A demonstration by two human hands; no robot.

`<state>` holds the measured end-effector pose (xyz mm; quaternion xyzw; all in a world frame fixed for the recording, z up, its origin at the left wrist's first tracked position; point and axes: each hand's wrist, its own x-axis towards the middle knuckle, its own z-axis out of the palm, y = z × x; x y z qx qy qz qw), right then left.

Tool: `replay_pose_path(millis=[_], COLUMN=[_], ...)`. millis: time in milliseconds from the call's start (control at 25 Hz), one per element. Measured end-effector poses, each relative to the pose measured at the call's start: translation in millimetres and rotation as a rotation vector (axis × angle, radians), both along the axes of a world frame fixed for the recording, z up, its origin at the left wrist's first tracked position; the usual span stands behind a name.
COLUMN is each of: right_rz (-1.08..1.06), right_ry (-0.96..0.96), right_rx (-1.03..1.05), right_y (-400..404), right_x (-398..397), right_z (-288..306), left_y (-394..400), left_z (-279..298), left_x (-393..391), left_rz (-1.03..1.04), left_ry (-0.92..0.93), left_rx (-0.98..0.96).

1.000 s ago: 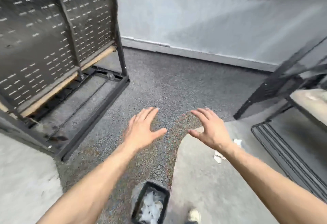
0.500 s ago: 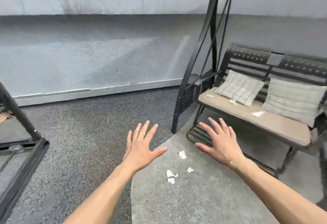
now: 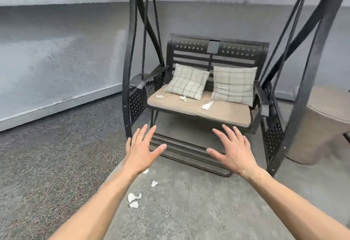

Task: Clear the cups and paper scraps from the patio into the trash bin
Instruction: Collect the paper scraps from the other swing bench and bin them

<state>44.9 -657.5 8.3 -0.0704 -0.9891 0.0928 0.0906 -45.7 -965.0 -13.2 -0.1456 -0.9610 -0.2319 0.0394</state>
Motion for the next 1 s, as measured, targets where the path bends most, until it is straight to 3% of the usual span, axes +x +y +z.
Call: replay_pose_path(millis=[360,1000], right_rz=[-0.098,-0.191], right_ry=[-0.054,-0.058], right_rx=[-0.066,-0.014], right_y=[44,50], right_x=[-57,-315], right_z=[-29,-16], left_y=[49,72], left_z=[-26,-38], left_x=[-97,-379], left_rz=[-0.07,-0.161], left_ry=[-0.025,0.009], left_rx=[-0.025,0.08])
